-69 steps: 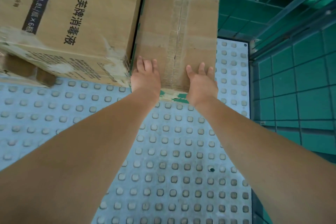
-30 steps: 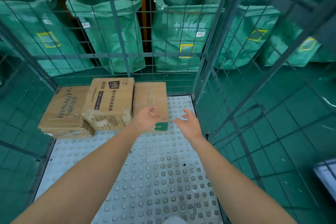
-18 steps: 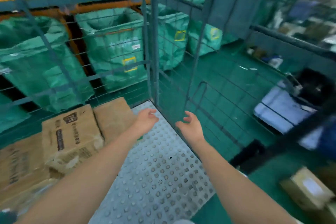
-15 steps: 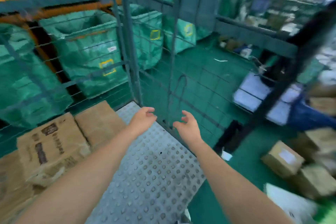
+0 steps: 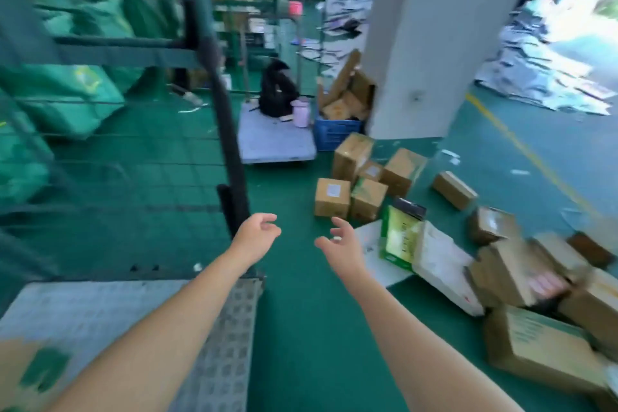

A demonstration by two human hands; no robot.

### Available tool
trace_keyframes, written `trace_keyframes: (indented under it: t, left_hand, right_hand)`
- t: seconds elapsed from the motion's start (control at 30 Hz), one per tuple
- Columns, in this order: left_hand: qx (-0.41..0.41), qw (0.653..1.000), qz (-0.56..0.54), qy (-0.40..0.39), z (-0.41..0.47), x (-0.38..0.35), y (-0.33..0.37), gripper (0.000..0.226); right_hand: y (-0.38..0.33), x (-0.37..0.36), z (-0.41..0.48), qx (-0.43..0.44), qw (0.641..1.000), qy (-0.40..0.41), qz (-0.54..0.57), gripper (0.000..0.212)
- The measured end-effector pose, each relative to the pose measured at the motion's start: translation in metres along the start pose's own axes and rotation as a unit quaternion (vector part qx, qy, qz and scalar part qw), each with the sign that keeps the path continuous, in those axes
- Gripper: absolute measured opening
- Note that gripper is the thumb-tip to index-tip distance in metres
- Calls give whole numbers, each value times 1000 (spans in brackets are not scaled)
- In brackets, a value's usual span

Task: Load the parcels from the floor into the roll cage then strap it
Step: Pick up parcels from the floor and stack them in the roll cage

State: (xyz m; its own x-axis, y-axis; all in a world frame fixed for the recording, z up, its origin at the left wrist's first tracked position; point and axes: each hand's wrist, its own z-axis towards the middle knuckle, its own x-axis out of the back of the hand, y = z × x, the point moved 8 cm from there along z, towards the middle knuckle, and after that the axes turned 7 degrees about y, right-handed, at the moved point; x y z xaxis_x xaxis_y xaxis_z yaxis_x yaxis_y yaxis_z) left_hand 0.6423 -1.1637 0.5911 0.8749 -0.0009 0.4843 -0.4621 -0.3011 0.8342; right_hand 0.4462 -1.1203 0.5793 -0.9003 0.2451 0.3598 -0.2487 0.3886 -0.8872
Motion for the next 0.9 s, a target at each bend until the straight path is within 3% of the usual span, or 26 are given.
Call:
trace_keyframes:
  t: [0.23,0.47,0.9]
  left_hand:
    - [-53,992,19,-117,-22,-173,91,34]
    - [-104,975,47,-193,-44,-310,164,39]
    - [-124,944,109,-286,-56,-442,222,41]
  right_hand:
    - [63,175,31,-68,992,103,24,66]
    - [104,308,65,-77,982,172,31,65]
    - [172,416,84,-142,955,257,52,75]
